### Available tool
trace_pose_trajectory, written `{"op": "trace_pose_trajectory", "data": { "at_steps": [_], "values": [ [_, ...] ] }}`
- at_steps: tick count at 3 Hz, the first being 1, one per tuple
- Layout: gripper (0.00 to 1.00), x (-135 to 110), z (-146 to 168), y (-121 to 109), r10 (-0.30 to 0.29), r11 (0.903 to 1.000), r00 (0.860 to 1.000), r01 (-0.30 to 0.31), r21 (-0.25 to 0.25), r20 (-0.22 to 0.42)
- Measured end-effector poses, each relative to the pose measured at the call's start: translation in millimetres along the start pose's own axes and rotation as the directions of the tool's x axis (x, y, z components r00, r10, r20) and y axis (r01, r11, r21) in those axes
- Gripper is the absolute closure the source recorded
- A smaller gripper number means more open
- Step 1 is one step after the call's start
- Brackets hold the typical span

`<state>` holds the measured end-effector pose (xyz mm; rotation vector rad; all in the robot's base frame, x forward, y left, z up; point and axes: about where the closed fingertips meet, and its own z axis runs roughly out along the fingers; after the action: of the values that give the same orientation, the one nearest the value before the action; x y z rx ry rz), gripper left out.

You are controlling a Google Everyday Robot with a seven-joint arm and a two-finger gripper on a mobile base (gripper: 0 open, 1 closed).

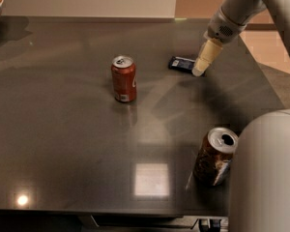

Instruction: Pick rxbar blueberry

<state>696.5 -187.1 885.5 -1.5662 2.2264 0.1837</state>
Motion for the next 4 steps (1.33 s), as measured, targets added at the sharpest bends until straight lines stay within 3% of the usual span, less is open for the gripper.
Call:
{"op": "trace_pose_trajectory", "data": {
  "at_steps": [2,4],
  "values": [
    [0.0,-7.9,15.3,-31.8,0.088,0.9949,0.986,-0.094,0.036,0.144],
    [0.0,-16.5,25.5,-32.0,0.087,0.9928,0.968,-0.104,0.06,0.238]
  ]
}}
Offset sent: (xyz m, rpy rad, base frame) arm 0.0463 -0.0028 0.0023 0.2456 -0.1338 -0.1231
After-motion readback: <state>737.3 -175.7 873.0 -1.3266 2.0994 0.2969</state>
